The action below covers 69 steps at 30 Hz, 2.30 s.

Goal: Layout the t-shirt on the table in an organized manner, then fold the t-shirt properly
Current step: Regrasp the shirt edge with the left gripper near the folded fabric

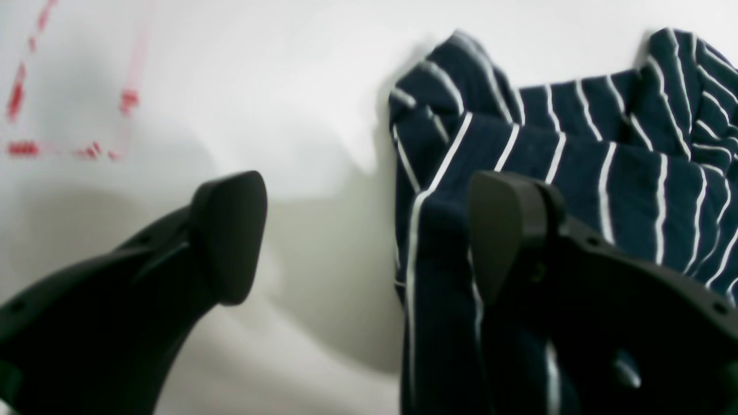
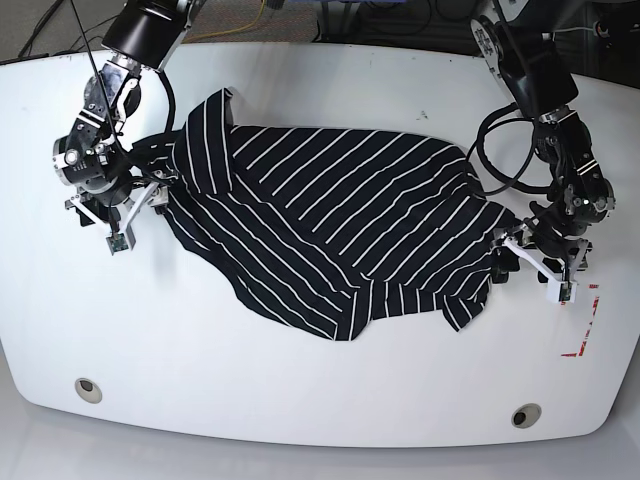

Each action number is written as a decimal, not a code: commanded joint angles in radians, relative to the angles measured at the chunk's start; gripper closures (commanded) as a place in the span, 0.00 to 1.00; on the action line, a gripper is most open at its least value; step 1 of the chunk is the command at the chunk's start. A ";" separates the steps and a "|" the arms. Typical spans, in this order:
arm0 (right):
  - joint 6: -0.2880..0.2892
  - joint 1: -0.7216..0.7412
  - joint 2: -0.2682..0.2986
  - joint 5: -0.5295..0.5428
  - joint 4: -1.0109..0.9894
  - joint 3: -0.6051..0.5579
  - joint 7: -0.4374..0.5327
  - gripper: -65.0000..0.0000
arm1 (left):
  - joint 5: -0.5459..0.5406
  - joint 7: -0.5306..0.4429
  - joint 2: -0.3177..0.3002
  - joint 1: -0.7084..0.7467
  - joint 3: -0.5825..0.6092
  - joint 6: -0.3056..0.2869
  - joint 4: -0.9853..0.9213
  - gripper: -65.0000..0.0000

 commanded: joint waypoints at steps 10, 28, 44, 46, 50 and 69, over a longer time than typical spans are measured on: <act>-0.002 0.018 0.012 0.004 0.017 0.003 0.016 0.27 | -0.032 0.019 0.017 -0.022 0.037 -0.059 -0.002 0.21; -0.002 0.015 0.012 0.004 0.020 0.003 0.016 0.27 | -0.149 0.019 0.019 -0.002 0.105 -0.062 -0.044 0.21; -0.002 0.013 0.010 0.004 0.018 0.003 0.016 0.27 | -0.149 0.017 0.019 -0.011 0.105 -0.068 -0.041 0.66; -0.002 0.013 0.010 0.004 0.018 0.003 0.016 0.27 | -0.149 0.016 0.019 -0.013 0.105 -0.068 -0.041 0.75; -0.002 0.013 0.010 0.004 0.018 0.003 0.016 0.27 | -0.149 0.016 0.019 -0.028 0.103 -0.068 -0.041 0.94; -0.002 0.013 0.010 0.004 0.017 0.003 0.016 0.27 | -0.150 -0.029 0.031 -0.029 0.106 -0.070 0.117 0.96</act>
